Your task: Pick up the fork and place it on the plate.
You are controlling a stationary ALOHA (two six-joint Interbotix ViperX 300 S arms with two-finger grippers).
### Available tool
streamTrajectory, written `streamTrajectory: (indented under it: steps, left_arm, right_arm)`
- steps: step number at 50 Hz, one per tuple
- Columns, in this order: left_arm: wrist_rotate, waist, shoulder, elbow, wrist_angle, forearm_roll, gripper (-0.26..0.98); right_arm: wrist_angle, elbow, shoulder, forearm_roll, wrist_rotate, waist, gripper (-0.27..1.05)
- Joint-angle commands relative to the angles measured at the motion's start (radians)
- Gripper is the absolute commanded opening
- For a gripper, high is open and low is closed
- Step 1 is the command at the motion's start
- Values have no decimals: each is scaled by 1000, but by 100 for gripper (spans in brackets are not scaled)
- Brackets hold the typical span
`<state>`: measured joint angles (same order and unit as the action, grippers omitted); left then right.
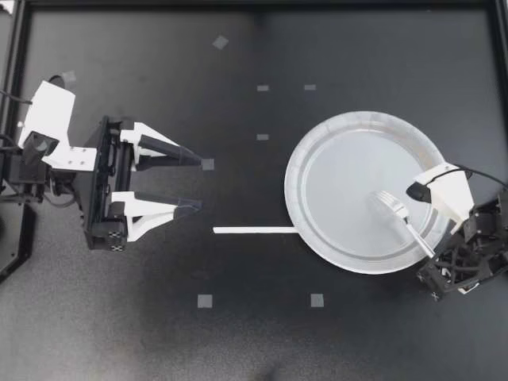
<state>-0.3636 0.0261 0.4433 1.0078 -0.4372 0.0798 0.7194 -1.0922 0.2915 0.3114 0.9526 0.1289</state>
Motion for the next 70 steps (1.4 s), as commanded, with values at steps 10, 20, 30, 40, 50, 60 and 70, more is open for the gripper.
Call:
streamTrajectory:
  steps: [10,20,30,40,50,60,70]
  left_arm:
    - [2,-35,12,-2,-11,3,73]
    - [2,-38,20,21,-35,5,73]
    - [0,-37,64,57,-46,5,73]
    - [-3,-38,118,81,-44,3,73]
    - [-20,-37,123,84,-46,3,73]
    - [-28,-37,123,86,-46,3,73]
    - [-29,-38,123,78,-37,5,73]
  right_arm:
    - [-9,32,-46,12,0,-14,-12]
    - [-18,66,-92,11,-11,-14,-12]
    - [-44,66,-54,11,-12,-14,-8]
    - [-64,61,-17,21,-9,-14,24]
    - [-64,58,-31,25,3,-15,65]
    - [-64,61,-34,28,5,-15,64]
    - [-61,71,72,28,5,-23,64]
